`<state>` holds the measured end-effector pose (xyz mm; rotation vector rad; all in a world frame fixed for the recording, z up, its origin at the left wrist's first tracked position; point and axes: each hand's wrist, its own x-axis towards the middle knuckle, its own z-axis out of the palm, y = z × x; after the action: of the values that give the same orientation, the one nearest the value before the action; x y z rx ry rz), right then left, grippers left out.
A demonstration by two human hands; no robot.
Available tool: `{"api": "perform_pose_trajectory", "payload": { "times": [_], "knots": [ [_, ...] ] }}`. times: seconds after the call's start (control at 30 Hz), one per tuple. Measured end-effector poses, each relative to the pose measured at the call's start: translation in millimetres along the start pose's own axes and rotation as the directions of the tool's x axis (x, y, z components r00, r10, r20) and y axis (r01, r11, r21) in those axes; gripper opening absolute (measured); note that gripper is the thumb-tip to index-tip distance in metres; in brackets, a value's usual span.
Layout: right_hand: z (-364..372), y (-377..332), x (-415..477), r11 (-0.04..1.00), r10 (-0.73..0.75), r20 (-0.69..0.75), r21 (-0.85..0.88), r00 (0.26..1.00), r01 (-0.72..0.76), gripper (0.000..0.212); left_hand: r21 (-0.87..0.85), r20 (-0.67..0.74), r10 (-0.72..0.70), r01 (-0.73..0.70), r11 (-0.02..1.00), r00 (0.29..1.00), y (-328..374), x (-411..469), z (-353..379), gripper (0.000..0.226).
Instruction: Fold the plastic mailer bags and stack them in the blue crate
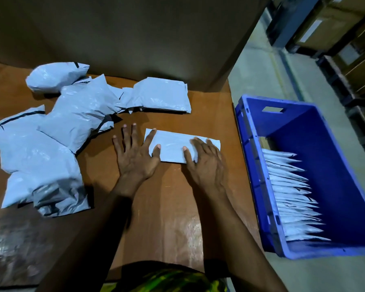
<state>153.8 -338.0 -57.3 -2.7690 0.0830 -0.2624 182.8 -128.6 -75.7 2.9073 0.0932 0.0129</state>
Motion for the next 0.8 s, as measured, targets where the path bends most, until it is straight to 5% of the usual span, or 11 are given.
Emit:
{"api": "perform_pose_trajectory", "payload": {
  "times": [0.27,0.5,0.8],
  "knots": [
    [-9.2,10.4,4.2,0.998,0.023,0.021,0.052,1.000,-0.024,0.059,-0.007,-0.028,0.017,-0.017,1.000,0.999,1.0,-1.7,-3.3,0.069],
    [-21.1,6.1,-34.5,0.988,-0.141,-0.200,0.035,0.970,0.151,0.029,-0.273,-0.217,0.322,-0.374,0.886,0.921,15.3,-32.1,-16.2,0.037],
    [-28.1,21.4,-40.1,0.995,-0.076,-0.098,0.057,0.992,0.082,0.048,-0.197,-0.216,0.348,-0.390,0.900,0.912,16.8,-42.4,-6.6,0.042]
  ]
}}
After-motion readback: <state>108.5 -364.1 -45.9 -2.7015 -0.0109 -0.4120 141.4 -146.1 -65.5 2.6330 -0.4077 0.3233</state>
